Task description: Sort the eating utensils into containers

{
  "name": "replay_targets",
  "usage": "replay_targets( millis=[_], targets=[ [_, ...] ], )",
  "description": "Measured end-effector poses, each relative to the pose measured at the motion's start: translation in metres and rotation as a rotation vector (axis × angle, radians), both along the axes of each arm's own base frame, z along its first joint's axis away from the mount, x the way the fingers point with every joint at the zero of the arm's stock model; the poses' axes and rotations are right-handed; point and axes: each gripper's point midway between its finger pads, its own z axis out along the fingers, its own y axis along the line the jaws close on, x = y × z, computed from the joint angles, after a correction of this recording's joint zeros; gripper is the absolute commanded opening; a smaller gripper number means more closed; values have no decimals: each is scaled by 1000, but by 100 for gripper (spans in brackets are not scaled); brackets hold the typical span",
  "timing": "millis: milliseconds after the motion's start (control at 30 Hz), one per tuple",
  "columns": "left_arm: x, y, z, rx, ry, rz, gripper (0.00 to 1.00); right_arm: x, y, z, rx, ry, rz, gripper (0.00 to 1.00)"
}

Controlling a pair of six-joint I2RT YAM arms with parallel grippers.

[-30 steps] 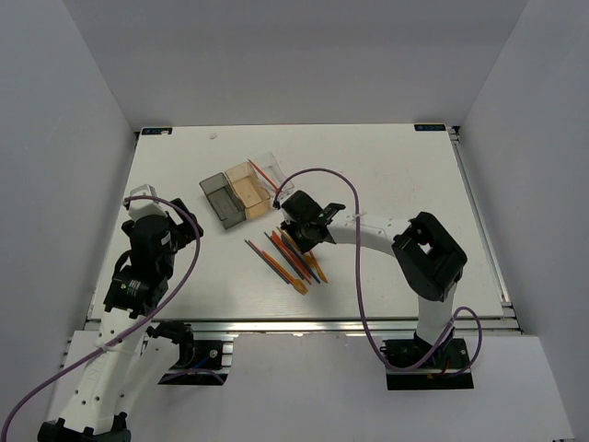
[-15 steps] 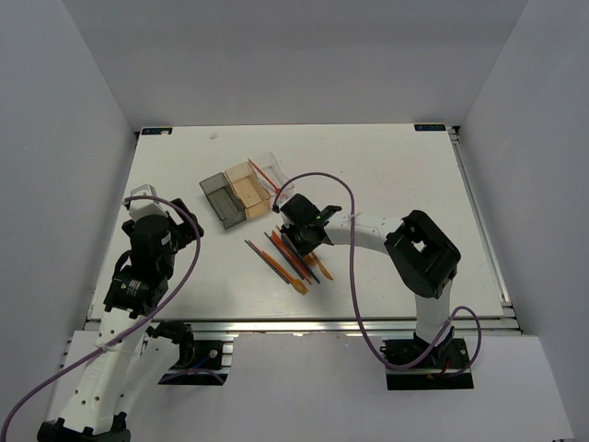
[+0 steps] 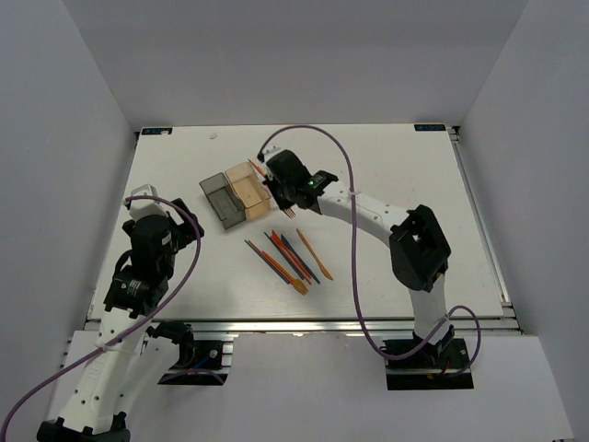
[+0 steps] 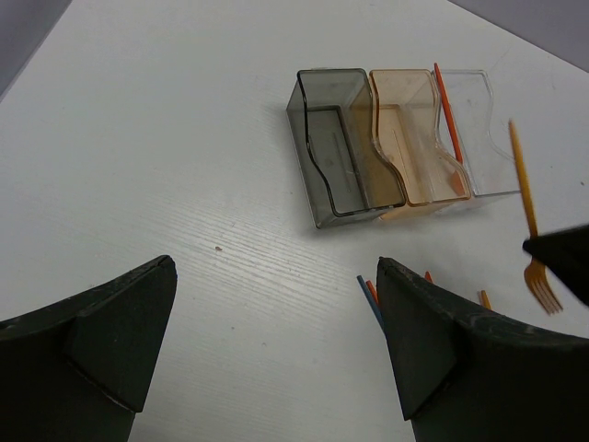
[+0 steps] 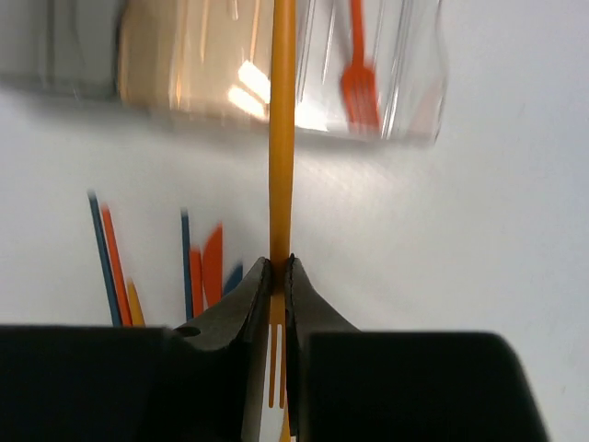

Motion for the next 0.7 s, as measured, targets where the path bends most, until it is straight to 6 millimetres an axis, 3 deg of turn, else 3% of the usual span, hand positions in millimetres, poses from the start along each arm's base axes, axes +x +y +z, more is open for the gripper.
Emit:
replay_targets(
  millis=[167, 300, 500, 700],
  targets=[
    [0, 0, 0, 0, 0, 0, 98, 60, 34, 40, 100, -114, -37, 9],
    [0, 0, -1, 1, 4, 0, 98, 103, 48, 45, 159, -177, -70, 10],
    [0, -1, -1, 1, 4, -2, 98, 141, 36, 4, 160, -167, -112, 15],
    [1, -1, -1, 1, 5, -3, 98, 146, 33, -30, 130, -131, -103, 22]
  ],
)
